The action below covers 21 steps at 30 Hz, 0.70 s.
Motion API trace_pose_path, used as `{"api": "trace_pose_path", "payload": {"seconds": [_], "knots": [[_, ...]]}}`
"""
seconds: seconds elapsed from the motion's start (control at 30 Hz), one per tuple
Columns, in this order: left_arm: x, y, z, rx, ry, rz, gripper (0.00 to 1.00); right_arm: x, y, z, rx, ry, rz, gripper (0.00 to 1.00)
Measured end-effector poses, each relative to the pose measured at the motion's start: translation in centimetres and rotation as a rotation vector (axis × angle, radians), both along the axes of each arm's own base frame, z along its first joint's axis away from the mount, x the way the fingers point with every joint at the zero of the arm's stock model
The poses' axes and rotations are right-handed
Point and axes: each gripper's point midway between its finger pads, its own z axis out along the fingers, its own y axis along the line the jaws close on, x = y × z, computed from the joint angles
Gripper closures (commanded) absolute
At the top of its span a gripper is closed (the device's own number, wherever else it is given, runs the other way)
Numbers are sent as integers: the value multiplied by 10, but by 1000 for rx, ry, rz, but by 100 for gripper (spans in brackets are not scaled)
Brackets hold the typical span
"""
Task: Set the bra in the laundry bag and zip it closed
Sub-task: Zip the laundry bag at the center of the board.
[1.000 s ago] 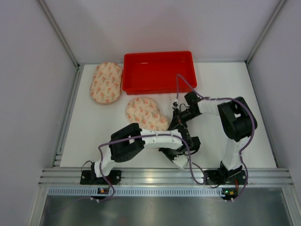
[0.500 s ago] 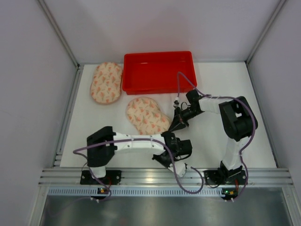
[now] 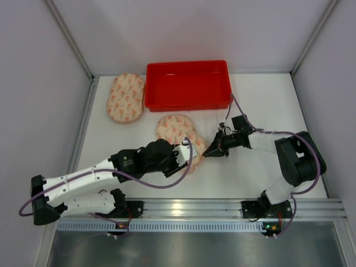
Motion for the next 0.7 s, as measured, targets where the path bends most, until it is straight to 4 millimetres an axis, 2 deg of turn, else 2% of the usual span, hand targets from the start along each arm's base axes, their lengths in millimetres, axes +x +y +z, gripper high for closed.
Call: {"api": "trace_pose_path", "payload": {"seconds": [0.1,0.2,0.33,0.43,0.5,0.7], "knots": [[-2,1,-25,-11,129,112,58,9,8,0,-9,9,-56,100],[-3,5,-49,-17,274,238,58,12,25,2,0,13,-72,100],[-4,5,-62,-80,428,376,60,11,49,3,19,47,-92,100],[-3,4,-71,-113,507,466,53,13,61,3,27,64,-118,100],[-3,4,-77,-128,543,517,53,12,70,2,28,73,-126,100],[9,21,-103,-136,626,733,62,6,94,-5,28,102,-133,100]]}}
